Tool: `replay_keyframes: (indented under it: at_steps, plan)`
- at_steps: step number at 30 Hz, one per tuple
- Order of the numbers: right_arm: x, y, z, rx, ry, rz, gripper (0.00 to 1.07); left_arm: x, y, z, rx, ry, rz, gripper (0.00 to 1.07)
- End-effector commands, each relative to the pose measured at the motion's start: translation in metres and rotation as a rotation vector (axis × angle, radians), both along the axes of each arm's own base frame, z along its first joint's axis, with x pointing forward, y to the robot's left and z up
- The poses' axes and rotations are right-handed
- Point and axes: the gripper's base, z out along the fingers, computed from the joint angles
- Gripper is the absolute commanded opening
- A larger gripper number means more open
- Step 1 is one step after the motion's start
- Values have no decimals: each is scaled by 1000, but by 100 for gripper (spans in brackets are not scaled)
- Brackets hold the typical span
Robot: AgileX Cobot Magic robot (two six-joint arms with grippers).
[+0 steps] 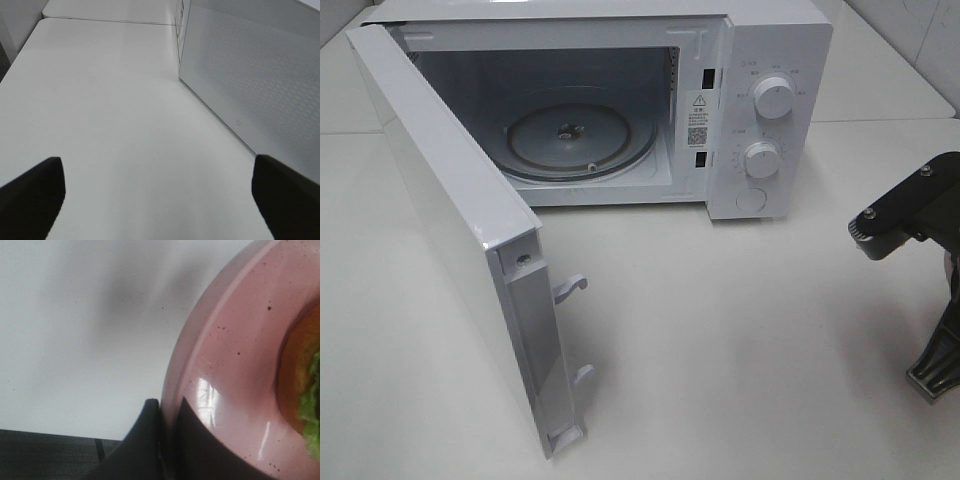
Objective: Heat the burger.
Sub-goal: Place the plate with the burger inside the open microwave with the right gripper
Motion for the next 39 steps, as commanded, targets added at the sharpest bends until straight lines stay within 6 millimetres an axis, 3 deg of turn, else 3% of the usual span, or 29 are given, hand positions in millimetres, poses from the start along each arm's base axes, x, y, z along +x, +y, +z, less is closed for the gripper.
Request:
replay_keyframes:
  at_steps: [1,20,39]
  plan:
    - [1,-5,5,-64,-20,47,0,-1,0,0,-2,-7,0,93]
    - [-19,-21,-3,-73,-5,60,0,-1,0,0,-2,-7,0,93]
    - [-7,-11,-1,-52,-76,266,0,-1,0,0,-2,-7,0,93]
